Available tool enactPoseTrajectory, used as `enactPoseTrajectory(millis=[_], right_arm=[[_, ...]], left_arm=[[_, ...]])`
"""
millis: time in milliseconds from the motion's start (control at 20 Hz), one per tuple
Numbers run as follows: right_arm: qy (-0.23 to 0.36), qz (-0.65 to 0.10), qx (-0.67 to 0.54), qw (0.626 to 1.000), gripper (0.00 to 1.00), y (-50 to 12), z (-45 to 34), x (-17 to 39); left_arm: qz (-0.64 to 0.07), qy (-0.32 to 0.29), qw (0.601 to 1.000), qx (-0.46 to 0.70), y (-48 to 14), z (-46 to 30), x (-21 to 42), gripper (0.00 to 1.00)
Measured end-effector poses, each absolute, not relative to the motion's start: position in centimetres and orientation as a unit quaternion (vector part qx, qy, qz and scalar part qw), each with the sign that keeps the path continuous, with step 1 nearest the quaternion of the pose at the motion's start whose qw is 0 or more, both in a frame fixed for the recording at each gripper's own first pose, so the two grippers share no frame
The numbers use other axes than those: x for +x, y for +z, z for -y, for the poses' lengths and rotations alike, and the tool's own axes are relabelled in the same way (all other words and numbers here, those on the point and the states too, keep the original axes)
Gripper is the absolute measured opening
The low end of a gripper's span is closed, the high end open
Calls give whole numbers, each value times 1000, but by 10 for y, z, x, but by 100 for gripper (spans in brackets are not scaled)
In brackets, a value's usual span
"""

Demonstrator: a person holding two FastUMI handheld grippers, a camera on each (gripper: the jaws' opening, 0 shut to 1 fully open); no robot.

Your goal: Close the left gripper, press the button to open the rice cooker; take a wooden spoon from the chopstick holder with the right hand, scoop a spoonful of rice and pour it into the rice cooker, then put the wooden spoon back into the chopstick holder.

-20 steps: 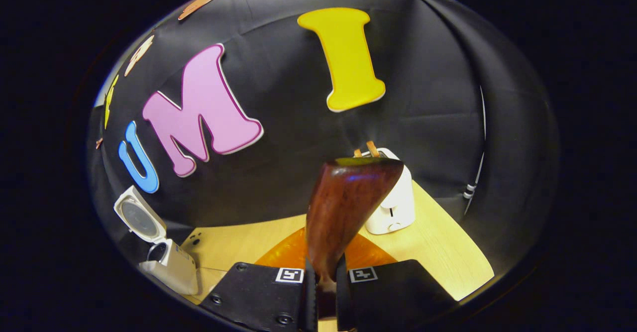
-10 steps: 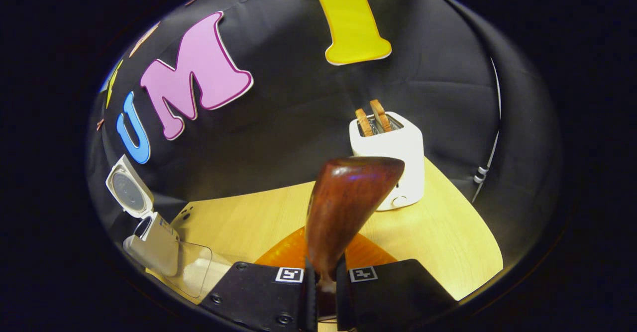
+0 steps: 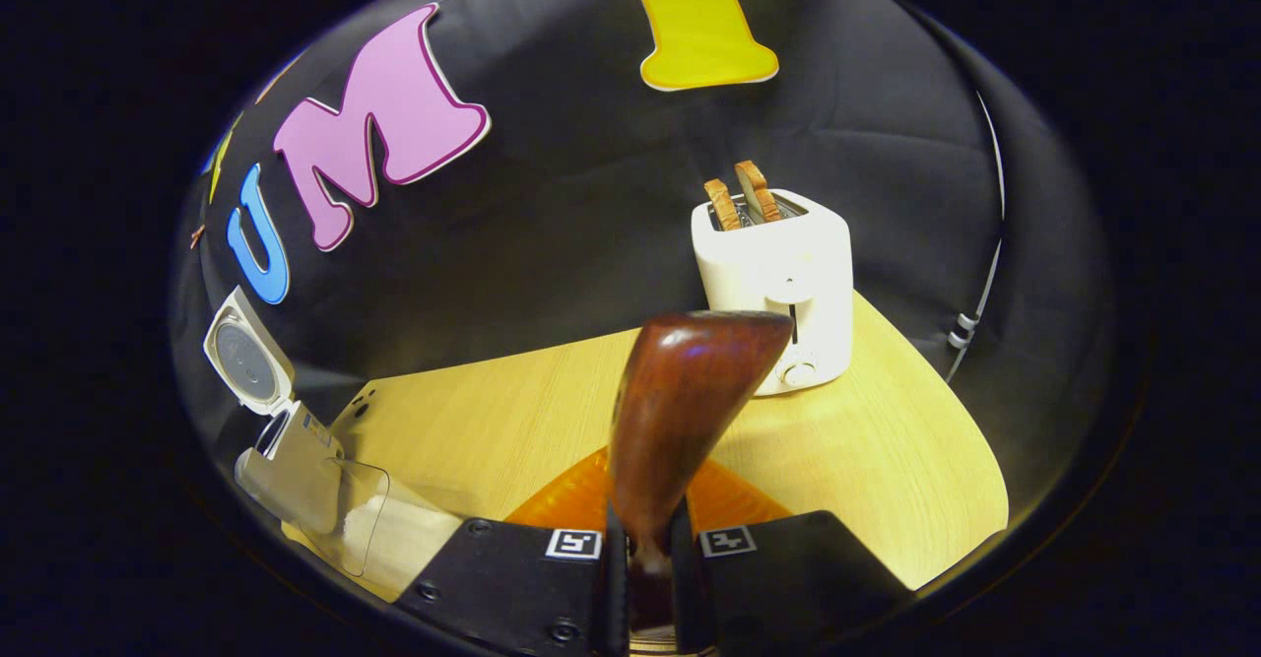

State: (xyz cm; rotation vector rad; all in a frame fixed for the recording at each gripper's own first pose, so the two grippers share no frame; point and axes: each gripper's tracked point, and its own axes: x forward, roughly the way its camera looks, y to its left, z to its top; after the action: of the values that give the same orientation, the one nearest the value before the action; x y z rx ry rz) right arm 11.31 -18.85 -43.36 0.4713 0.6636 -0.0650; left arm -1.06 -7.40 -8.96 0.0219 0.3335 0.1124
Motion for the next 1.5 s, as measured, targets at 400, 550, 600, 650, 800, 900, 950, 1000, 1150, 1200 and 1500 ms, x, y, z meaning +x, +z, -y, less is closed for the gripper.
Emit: enactPoseTrajectory(millis=[400,550,600,650,800,900,950,1000,1150,1200,1500], right_arm=[[-68,-313,240,916,78,-410,213,102],[-84,-297,247,919,82,-391,218,93],[-89,-291,248,920,82,-382,220,89],[-92,-289,249,920,83,-377,221,86],[-100,-280,255,920,87,-352,219,66],[-104,-271,246,925,88,-326,210,51],[-102,-268,232,930,88,-323,201,51],[-97,-259,213,937,88,-306,194,47],[-85,-233,190,950,88,-264,173,39],[-81,-225,189,952,88,-252,164,36],[-55,-199,178,962,88,-202,120,18]], left_arm=[[-158,33,987,-1,-87,80,-1,94],[-150,23,988,-5,-84,81,1,94],[-148,19,989,-7,-81,81,2,94],[-145,15,989,-10,-81,80,3,94],[-130,2,991,-18,-73,75,9,94],[-120,-9,992,-24,-68,69,15,94],[-116,-14,993,-26,-65,66,17,94],[-112,-19,993,-29,-63,63,20,94],[-95,-28,995,-30,-52,54,26,94],[-90,-29,995,-31,-47,50,28,94],[-56,-25,998,-24,-15,16,54,94]])
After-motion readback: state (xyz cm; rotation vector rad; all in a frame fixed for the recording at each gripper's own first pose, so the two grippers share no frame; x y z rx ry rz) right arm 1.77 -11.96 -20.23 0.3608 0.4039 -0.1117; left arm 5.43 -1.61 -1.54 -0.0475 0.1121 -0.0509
